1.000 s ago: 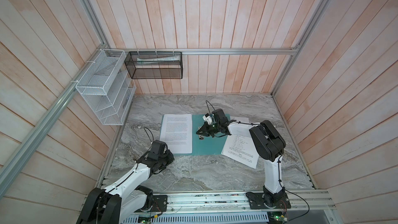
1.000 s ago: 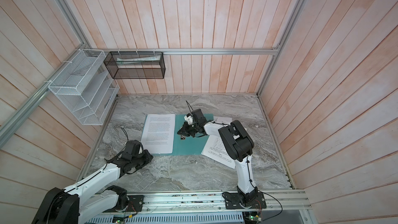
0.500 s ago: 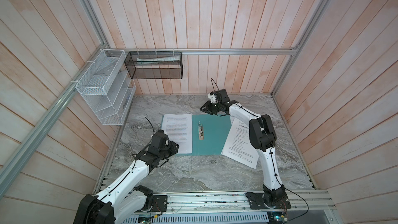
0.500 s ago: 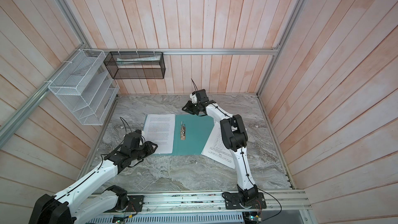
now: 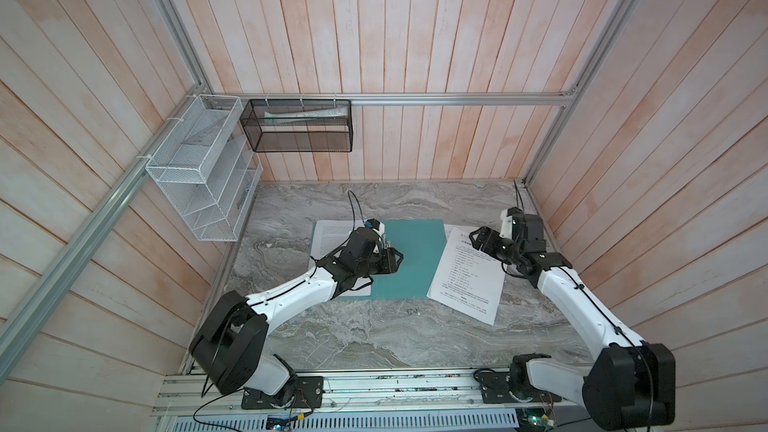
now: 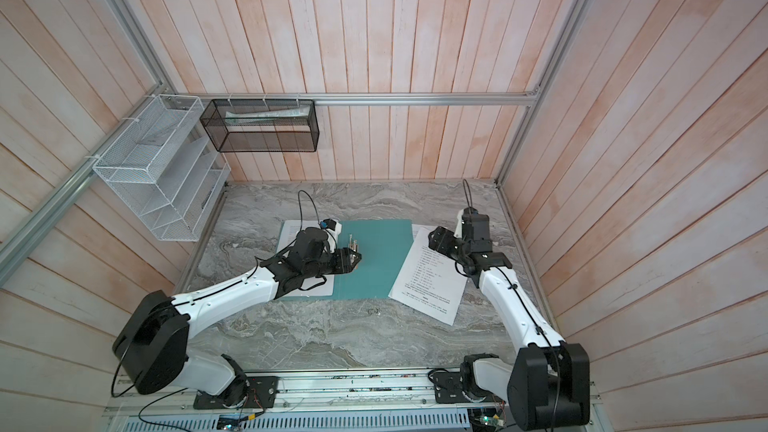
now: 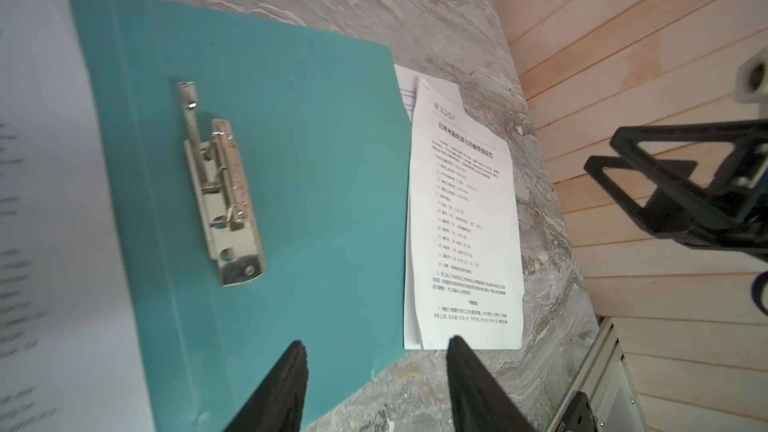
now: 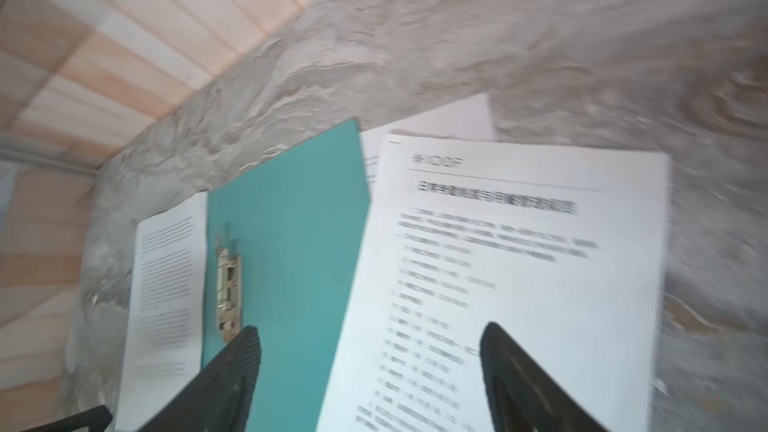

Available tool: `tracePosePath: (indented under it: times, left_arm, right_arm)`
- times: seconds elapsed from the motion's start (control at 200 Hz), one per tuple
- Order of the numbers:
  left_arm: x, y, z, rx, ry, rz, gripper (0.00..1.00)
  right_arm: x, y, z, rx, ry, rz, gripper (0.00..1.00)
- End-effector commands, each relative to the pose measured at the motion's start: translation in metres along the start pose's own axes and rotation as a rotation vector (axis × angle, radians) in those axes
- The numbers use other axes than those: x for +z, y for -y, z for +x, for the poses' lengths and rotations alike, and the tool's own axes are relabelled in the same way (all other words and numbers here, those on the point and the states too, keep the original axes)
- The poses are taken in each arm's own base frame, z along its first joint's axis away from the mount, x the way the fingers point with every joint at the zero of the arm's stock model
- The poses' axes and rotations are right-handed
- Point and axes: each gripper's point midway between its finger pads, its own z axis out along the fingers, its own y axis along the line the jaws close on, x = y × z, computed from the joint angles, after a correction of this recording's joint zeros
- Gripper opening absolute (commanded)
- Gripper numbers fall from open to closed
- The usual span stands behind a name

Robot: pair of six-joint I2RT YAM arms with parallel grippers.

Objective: Put the files into the folder

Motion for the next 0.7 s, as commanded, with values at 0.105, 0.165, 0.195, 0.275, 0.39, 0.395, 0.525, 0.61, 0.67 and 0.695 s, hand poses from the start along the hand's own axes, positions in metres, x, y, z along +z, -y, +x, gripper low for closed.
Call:
tracePosePath:
  times: [0.105, 0.165, 0.195, 0.275, 0.39, 0.395, 0.525, 0.61, 0.67, 0.695]
  left_arm:
    - [0.05, 0.036, 0.002, 0.108, -0.059, 0.108, 0.56]
    - [0.062, 0.037, 0.005, 0.108, -0.066, 0.1, 0.55]
    - [0.067, 0.039, 0.006, 0.109, -0.073, 0.107, 0.55]
    - [0.082, 0.044, 0.01, 0.118, -0.095, 0.108, 0.54]
    - [0.099, 0.047, 0.015, 0.142, -0.117, 0.101, 0.54]
    - [0.1, 0.047, 0.015, 0.142, -0.118, 0.101, 0.54]
    - [0.113, 0.045, 0.018, 0.142, -0.129, 0.104, 0.54]
    - [0.12, 0.045, 0.02, 0.14, -0.138, 0.106, 0.54]
    - [0.124, 0.044, 0.022, 0.14, -0.147, 0.108, 0.54]
    - [0.126, 0.043, 0.022, 0.141, -0.151, 0.11, 0.54]
  right_arm:
    - [-0.016, 0.074, 0.0, 0.192, 0.109, 0.113, 0.81]
    - [-0.015, 0.085, 0.0, 0.205, 0.112, 0.136, 0.81]
    - [-0.012, 0.089, 0.002, 0.213, 0.105, 0.138, 0.81]
    - [-0.003, 0.103, 0.008, 0.241, 0.077, 0.149, 0.82]
    - [0.007, 0.12, 0.02, 0.282, 0.024, 0.156, 0.83]
    - [0.007, 0.12, 0.02, 0.284, 0.023, 0.155, 0.83]
    - [0.011, 0.131, 0.028, 0.331, 0.028, 0.144, 0.83]
    - [0.01, 0.135, 0.031, 0.348, 0.028, 0.14, 0.83]
    - [0.01, 0.139, 0.033, 0.359, 0.025, 0.142, 0.83]
    - [0.01, 0.14, 0.034, 0.365, 0.024, 0.142, 0.83]
